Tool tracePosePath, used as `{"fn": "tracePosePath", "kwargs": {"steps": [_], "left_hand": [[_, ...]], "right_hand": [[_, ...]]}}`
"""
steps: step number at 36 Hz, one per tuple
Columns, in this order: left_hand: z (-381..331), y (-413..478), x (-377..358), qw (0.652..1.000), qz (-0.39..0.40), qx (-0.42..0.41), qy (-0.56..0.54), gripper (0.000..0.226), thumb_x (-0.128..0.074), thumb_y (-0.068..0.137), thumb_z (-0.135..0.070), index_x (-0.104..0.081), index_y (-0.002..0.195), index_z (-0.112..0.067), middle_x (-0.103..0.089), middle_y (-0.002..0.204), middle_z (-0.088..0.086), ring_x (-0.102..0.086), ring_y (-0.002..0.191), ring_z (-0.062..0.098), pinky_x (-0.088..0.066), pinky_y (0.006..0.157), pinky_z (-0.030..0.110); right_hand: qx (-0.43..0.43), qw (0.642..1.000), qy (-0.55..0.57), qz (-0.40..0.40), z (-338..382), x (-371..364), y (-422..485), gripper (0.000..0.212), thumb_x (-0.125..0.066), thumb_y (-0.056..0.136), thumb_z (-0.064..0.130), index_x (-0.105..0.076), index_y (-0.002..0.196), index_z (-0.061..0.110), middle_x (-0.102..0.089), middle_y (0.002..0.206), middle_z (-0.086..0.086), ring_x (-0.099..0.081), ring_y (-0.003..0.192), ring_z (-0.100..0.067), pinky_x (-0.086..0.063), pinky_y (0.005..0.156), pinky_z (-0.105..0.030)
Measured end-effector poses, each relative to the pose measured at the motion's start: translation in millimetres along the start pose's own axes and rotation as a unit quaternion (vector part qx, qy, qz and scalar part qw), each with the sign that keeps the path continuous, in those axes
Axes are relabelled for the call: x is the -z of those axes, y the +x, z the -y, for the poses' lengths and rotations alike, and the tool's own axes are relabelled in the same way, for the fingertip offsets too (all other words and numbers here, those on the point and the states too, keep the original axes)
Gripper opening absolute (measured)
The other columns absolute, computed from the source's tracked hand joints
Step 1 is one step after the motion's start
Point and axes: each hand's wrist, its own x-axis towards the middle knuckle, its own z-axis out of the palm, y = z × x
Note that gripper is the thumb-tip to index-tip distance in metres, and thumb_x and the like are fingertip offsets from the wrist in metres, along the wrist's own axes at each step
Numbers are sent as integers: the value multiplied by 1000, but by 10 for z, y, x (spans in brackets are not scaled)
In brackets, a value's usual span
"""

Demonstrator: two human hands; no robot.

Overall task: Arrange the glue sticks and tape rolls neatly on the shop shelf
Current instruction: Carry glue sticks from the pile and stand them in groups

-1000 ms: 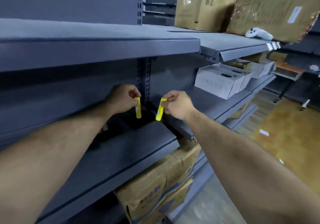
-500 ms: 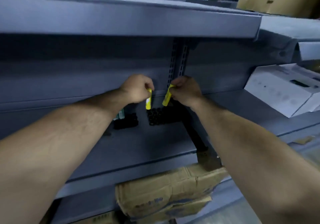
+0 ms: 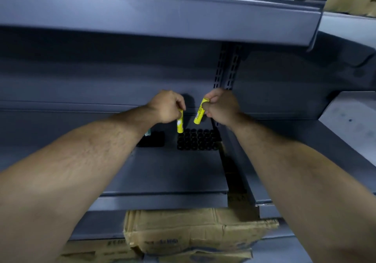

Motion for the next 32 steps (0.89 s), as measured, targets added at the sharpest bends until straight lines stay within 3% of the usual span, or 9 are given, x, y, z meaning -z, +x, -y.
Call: {"fn": "tracePosePath", "kwargs": {"steps": [6,15,24,32], "left_hand": [[-14,17,-41,1000,2,-1,11,21,-74,78,-4,-76,89,-22,-60,75,-20,-60,75,5,-40,59,9],[-54,38,-108,998,-2,-37,47,21,-71,81,-4,-76,95,-19,-61,85,-13,-59,87,7,-44,78,15],[8,30,-108,999,4,-11,51,21,-74,81,-5,-75,93,-23,-66,94,-10,-62,89,8,-48,78,19],[26,6,-128,999,-8,-12,48,24,-74,81,-5,-75,99,-20,-71,102,-5,-62,88,9,-45,76,19]], "right_hand": [[13,1000,-10,6,-20,1,10,20,-72,83,10,-63,85,28,-72,91,-5,-72,84,-22,-61,82,-46],[1,1000,-18,10,-47,49,17,18,-72,83,10,-64,87,26,-72,90,-2,-72,82,-19,-61,81,-43],[9,999,-35,24,-50,-33,-28,21,-75,84,11,-64,87,29,-72,92,1,-71,85,-14,-61,81,-38],[26,997,-52,46,33,-163,-81,19,-76,84,11,-67,94,26,-68,89,8,-66,80,-6,-53,69,-21]]}}
